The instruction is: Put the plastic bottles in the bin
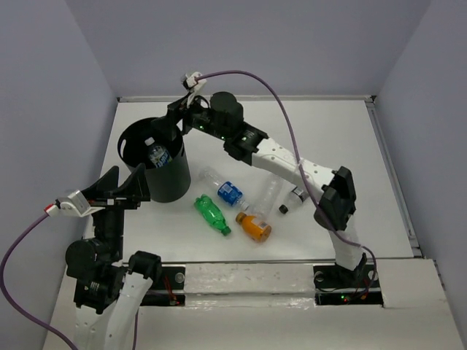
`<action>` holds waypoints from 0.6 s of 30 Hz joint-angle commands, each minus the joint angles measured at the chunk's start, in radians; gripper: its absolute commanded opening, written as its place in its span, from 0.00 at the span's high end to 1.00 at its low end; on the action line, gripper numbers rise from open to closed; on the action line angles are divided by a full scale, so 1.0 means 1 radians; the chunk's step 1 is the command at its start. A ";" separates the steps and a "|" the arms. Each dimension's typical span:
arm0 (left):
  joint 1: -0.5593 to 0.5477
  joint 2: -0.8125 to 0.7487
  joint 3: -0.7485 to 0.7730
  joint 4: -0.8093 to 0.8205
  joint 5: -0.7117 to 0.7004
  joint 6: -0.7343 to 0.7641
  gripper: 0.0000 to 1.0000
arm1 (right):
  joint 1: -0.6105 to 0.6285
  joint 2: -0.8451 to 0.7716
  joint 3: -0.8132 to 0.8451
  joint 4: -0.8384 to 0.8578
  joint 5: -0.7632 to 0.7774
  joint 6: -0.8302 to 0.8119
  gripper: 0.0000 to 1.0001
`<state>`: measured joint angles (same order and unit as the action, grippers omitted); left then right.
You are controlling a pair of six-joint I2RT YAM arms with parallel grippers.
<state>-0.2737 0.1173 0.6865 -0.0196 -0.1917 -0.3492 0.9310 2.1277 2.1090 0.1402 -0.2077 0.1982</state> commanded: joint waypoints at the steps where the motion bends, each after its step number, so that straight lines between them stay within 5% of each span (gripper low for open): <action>1: -0.004 -0.001 0.004 0.037 -0.011 0.012 0.01 | 0.000 -0.254 -0.251 -0.011 0.153 -0.109 0.26; 3: -0.004 -0.004 0.001 0.037 -0.008 0.012 0.01 | -0.009 -0.316 -0.416 -0.051 0.188 -0.118 0.40; 7: -0.004 -0.004 0.001 0.041 0.001 0.009 0.01 | -0.053 -0.408 -0.596 -0.190 0.248 -0.109 0.43; 12: -0.002 0.010 -0.004 0.046 0.012 0.007 0.01 | -0.063 -0.367 -0.612 -0.390 0.173 -0.146 0.17; 18: -0.004 0.027 -0.004 0.041 0.020 0.007 0.01 | -0.098 -0.226 -0.514 -0.448 0.116 -0.187 0.14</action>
<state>-0.2737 0.1230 0.6865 -0.0200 -0.1837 -0.3492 0.8570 1.8469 1.5059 -0.2424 -0.0376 0.0559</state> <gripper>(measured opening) 0.989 0.860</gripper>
